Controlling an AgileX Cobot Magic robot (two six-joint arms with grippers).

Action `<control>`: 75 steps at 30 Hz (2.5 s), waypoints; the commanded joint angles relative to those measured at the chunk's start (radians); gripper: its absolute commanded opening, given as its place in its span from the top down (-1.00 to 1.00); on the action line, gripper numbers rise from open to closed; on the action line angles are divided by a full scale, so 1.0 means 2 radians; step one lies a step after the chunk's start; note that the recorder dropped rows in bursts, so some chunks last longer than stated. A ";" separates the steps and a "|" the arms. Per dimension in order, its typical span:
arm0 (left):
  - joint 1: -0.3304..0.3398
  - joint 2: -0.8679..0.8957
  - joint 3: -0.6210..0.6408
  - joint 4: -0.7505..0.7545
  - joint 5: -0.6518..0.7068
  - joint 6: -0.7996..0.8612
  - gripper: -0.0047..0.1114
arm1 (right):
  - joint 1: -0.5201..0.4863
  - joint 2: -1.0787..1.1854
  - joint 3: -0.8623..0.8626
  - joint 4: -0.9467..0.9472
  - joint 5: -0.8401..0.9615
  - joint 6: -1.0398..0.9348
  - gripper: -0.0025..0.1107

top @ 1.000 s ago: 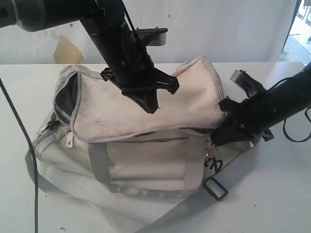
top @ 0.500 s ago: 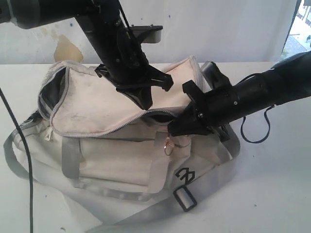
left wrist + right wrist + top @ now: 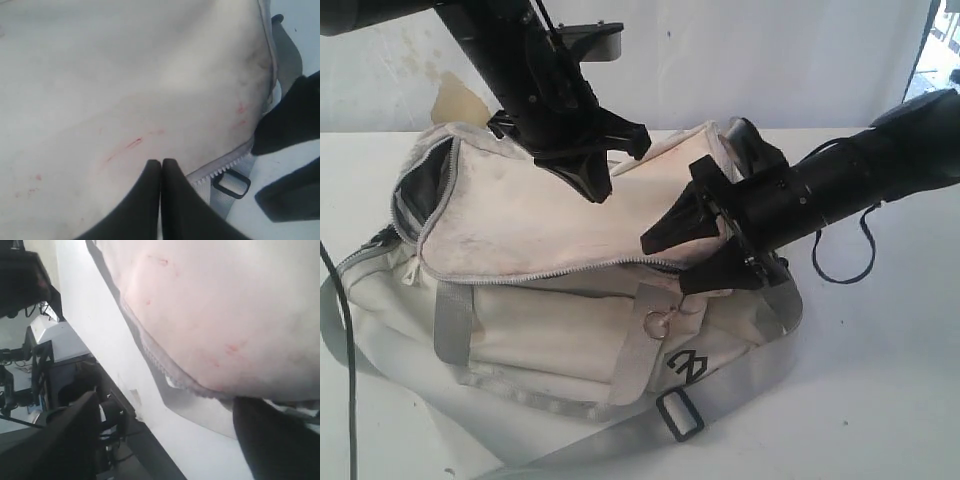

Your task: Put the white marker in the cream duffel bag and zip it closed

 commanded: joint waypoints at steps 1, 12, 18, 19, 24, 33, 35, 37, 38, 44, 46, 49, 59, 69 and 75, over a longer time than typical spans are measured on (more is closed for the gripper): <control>0.000 -0.007 0.000 -0.001 0.001 -0.002 0.92 | -0.022 -0.017 -0.033 -0.072 0.004 0.034 -0.25; 0.002 -0.076 0.091 0.032 -0.023 -0.037 0.92 | -0.069 -0.046 -0.081 -0.129 0.004 0.060 -0.13; 0.065 -0.112 0.147 0.141 -0.049 -0.158 0.84 | -0.069 -0.046 -0.087 -0.135 -0.107 0.003 -0.13; 0.080 -0.112 0.154 0.135 -0.057 -0.158 0.73 | -0.068 -0.044 -0.087 -0.133 -0.121 0.002 -0.13; 0.138 -0.111 0.182 0.135 -0.111 -0.170 -0.04 | -0.063 -0.041 -0.087 -0.127 -0.178 -0.020 -0.24; 0.181 -0.095 0.210 0.131 -0.229 -0.216 -0.48 | -0.033 -0.008 -0.095 -0.104 -0.273 -0.021 -0.34; 0.181 -0.076 0.210 0.131 -0.237 -0.215 -0.48 | -0.022 0.005 -0.105 -0.104 -0.274 -0.033 -0.34; 0.181 -0.054 0.210 0.135 -0.241 -0.215 -0.48 | -0.018 0.015 -0.112 -0.104 -0.281 -0.047 -0.34; 0.181 -0.045 0.210 0.144 -0.241 -0.215 -0.48 | -0.018 0.016 -0.113 -0.103 -0.287 -0.047 -0.34; 0.181 -0.025 0.208 0.229 -0.243 -0.273 -0.48 | -0.018 0.020 -0.114 -0.105 -0.339 -0.057 -0.34; 0.181 -0.025 0.209 0.236 -0.239 -0.286 -0.52 | -0.018 0.020 -0.114 -0.105 -0.341 -0.057 -0.34; 0.181 -0.018 0.209 0.226 -0.250 -0.293 -0.67 | -0.018 0.021 -0.114 -0.104 -0.349 -0.057 -0.33; 0.180 0.028 0.209 0.160 -0.304 -0.260 0.36 | -0.020 0.046 -0.114 -0.111 -0.290 -0.059 0.89; 0.181 0.034 0.138 0.147 -0.320 -0.242 0.89 | -0.049 0.022 -0.114 -0.226 -0.252 0.093 0.96; 0.182 0.072 0.061 0.132 -0.282 -0.218 0.89 | -0.066 -0.012 -0.079 -0.310 -0.255 0.164 0.96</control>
